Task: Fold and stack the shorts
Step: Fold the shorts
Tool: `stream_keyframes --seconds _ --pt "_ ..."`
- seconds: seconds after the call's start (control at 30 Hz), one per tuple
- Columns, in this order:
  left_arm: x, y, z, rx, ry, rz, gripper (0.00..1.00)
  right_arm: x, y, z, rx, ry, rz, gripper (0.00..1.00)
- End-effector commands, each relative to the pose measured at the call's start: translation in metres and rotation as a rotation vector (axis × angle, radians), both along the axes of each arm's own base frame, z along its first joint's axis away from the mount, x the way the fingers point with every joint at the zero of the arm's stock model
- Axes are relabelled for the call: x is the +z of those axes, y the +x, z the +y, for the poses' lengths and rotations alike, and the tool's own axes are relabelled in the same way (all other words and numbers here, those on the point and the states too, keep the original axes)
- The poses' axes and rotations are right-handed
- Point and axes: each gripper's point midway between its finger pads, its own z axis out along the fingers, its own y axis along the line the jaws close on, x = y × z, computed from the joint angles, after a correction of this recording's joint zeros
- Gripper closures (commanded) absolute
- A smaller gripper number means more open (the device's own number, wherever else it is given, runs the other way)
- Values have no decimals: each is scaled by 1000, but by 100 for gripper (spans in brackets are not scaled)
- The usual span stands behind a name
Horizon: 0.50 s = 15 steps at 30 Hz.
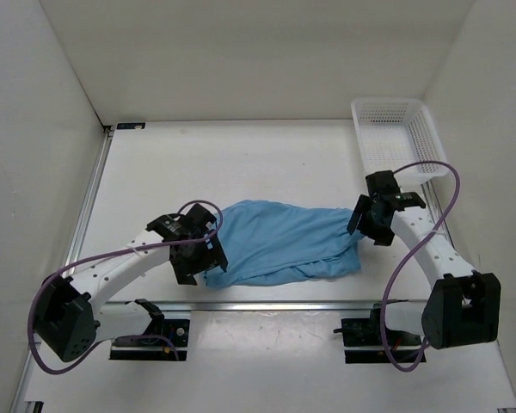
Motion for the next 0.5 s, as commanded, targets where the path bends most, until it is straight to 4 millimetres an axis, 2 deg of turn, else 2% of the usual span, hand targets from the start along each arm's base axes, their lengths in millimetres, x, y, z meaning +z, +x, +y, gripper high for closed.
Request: stream_keyframes --seconds 0.0,0.07,0.17,0.33,0.4,0.43,0.47 --pt "-12 6 5 48 10 -5 0 -10 -17 7 -52 63 30 25" --pt "-25 12 12 85 35 11 0 -10 -23 10 -68 88 20 25" --pt "-41 15 11 89 44 52 0 -17 -34 14 -71 132 44 24" --pt "-65 16 5 49 54 112 0 -29 -56 25 -129 280 104 9" --pt "-74 16 1 43 45 147 0 -30 -54 24 -177 323 83 7" --pt "-75 16 -1 42 40 158 4 -32 -56 24 -186 332 92 7" --pt "-78 17 -2 42 41 160 13 -35 -59 24 -205 344 105 6"
